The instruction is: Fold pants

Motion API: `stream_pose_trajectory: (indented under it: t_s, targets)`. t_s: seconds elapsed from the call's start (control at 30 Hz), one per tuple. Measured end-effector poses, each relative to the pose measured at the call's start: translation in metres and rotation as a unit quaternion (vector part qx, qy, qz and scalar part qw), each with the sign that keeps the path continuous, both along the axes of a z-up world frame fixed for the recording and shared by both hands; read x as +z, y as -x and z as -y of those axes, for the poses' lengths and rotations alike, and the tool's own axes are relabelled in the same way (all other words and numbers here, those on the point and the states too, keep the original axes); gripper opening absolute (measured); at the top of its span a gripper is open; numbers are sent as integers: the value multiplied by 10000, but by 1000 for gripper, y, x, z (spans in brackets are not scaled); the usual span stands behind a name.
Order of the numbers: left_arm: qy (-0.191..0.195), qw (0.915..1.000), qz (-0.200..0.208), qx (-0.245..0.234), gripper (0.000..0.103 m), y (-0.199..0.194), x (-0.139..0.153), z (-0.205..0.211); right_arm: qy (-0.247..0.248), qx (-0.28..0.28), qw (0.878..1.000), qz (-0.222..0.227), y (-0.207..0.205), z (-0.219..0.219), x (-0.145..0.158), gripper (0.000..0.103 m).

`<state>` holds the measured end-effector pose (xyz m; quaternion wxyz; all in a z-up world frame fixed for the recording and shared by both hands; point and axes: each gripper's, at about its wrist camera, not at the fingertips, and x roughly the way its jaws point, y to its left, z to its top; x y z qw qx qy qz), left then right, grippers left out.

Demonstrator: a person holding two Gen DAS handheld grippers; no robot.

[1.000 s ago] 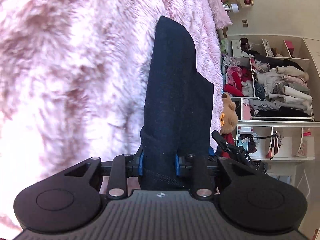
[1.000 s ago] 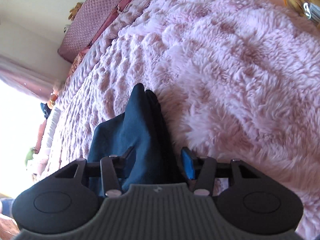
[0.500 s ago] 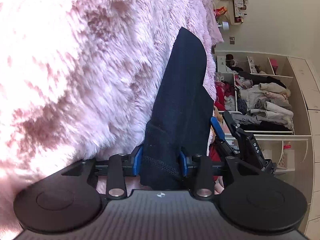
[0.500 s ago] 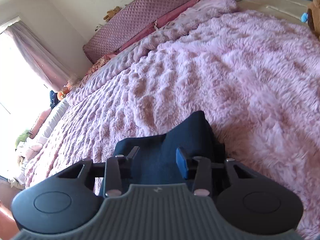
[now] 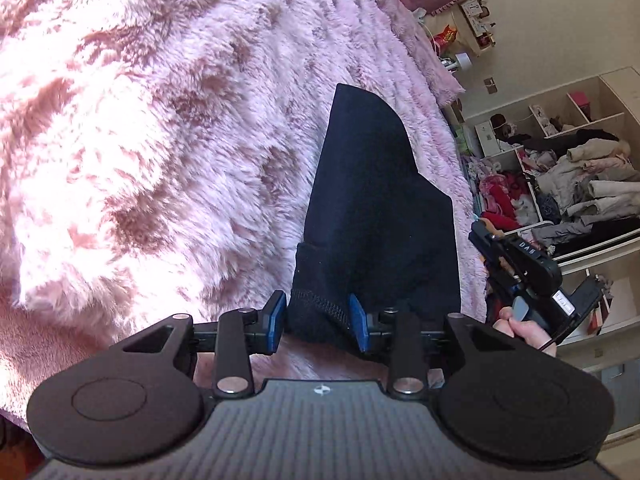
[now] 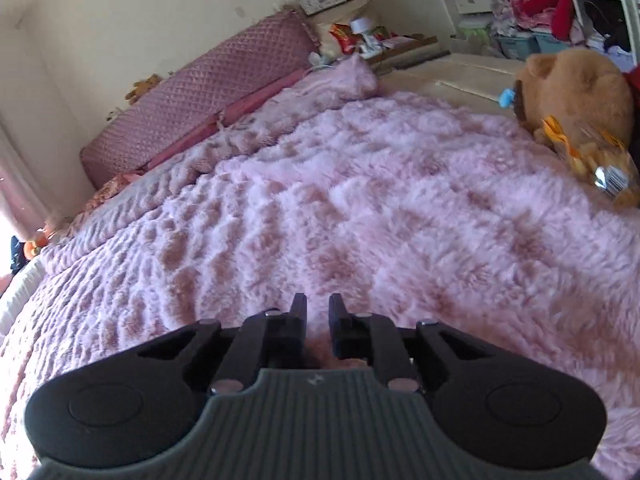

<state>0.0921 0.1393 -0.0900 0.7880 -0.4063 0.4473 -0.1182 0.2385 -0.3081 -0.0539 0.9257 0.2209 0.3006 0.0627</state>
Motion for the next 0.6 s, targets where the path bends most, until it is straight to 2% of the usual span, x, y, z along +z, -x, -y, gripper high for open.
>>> stream_pose_trajectory:
  t_s: [0.03, 0.07, 0.1, 0.17, 0.23, 0.3, 0.37, 0.47, 0.57, 0.6]
  targets:
    - [-203, 9997, 136, -43, 38, 2, 4, 0, -110, 402, 9990, 136, -2, -14, 10, 30]
    - [-375, 9989, 265, -67, 38, 2, 8, 3, -232, 746, 9968, 163, -6, -28, 16, 51]
    - [-511, 9979, 380, -90, 37, 3, 10, 5, -384, 1150, 9925, 159, -10, -45, 21, 57]
    - [-678, 9961, 539, -191, 37, -2, 11, 10, -538, 1733, 9834, 26, -17, -75, 26, 57]
    - [-614, 9962, 569, -254, 37, -7, 7, 11, -439, 2168, 9752, -69, -24, -110, 27, 60]
    - [-308, 9982, 440, -258, 38, -11, -1, 8, 86, 2490, 9684, -92, -33, -148, 27, 78]
    - [274, 9991, 163, -263, 38, -10, -20, -4, 558, 2761, 9594, -140, -48, -176, 21, 82]
    - [708, 9970, 54, -312, 38, -13, -32, -12, 1075, 3379, 9340, -444, -80, -209, 6, 82]
    - [921, 9947, -15, -451, 38, -17, -37, -16, 1460, 4104, 8965, -812, -104, -231, -6, 82]
    - [952, 9942, -26, -499, 38, -19, -38, -17, 1625, 4364, 8805, -890, -108, -238, -9, 82]
